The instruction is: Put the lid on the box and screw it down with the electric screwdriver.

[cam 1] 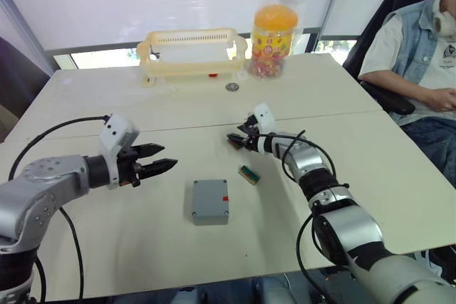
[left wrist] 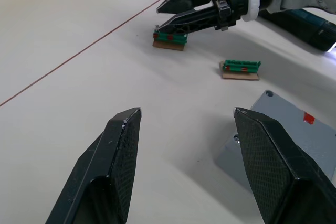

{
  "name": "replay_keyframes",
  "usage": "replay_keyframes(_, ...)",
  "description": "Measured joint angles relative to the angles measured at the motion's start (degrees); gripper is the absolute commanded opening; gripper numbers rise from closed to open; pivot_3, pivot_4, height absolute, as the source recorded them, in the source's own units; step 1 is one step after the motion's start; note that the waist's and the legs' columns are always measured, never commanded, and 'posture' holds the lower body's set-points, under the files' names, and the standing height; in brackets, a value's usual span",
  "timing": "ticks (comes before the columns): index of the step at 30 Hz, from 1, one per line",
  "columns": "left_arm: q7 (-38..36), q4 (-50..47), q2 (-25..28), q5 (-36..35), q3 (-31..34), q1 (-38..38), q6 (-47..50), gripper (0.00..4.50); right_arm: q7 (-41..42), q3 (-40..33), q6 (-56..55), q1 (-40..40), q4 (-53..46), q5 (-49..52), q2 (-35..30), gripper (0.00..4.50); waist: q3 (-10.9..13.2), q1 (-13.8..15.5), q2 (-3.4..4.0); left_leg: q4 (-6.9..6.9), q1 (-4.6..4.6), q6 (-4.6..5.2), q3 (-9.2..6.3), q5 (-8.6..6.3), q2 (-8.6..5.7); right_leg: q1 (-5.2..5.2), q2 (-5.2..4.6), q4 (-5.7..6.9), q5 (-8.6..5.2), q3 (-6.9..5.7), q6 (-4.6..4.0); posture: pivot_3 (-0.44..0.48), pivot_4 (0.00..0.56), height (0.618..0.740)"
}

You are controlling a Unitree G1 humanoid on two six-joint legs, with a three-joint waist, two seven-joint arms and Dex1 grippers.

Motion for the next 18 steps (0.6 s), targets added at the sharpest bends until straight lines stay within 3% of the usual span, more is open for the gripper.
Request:
replay_keyframes(9,1.3,0.04,-1.31,0.8,-1.15,0.92,-1.48,2.87,-0.21,-0.16,-1.89,-0.89,3.87,-0.96,1.25,2.68,0.0,0.01,0.0,-0.01,0.0,-0.02,0.0,0.01,0.0,-0.01,0.0,0.01,0.0,0.01,0.0,0.0,0.15,0.74)
replay_keyframes(10,1.3,0.04,-1.49,1.16,-1.49,1.08,-1.64,2.87,-0.23,-0.16,-2.01,-1.0,4.28,-1.03,1.27,2.25,0.0,-0.01,0.0,-0.01,0.0,-0.02,0.0,0.01,0.0,-0.01,0.0,0.01,0.0,0.01,0.0,0.0,0.15,0.74)
replay_keyframes(12,1.3,0.05,-1.58,1.43,-2.39,1.31,-1.74,2.87,-0.29,-0.19,-2.28,-1.05,4.79,-1.14,1.32,1.89,0.0,-0.03,0.0,-0.01,0.0,-0.02,-0.01,0.01,0.0,-0.01,0.0,0.01,0.0,0.01,0.0,0.0,0.15,0.74)
replay_keyframes(15,1.3,0.05,-1.77,1.64,-2.71,1.4,-1.98,2.87,-0.38,-0.21,-2.96,-1.08,5.42,-1.45,1.71,0.3,0.0,-0.04,0.0,-0.01,-0.01,-0.02,0.0,0.01,0.0,-0.03,0.0,0.02,0.0,0.02,0.0,0.0,0.15,0.74)
replay_keyframes(16,1.31,0.05,-1.79,1.78,-2.73,1.4,-2.29,2.87,-0.4,-0.21,-3.08,-1.09,5.42,-1.48,1.85,0.07,0.0,-0.04,0.0,-0.02,-0.01,-0.02,0.0,0.01,0.0,-0.03,0.0,0.02,0.0,0.02,0.0,0.0,0.15,0.74)
replay_keyframes(18,1.31,0.05,-1.79,1.91,-2.75,1.42,-2.45,2.87,-0.49,-0.23,-3.14,-1.11,5.45,-1.71,2.0,0.07,0.0,-0.03,0.0,-0.02,-0.01,-0.02,0.0,0.01,0.0,-0.03,0.0,0.02,0.0,0.02,0.0,0.0,0.15,0.74)
